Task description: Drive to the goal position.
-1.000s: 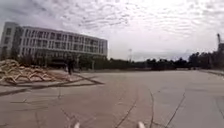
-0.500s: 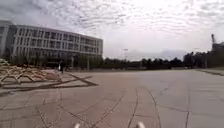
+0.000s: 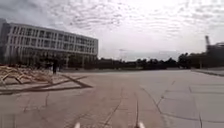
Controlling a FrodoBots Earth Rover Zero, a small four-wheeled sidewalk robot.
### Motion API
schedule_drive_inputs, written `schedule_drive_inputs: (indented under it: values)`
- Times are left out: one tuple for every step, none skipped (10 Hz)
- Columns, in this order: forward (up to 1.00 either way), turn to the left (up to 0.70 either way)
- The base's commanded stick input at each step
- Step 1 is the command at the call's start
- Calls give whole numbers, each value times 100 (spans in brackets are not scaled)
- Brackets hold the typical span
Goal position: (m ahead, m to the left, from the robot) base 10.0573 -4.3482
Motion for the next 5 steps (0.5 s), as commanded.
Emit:
schedule_drive_inputs:
  values:
    - [70, -14]
    - [70, -14]
    - [70, -14]
    - [70, -14]
    - [70, -14]
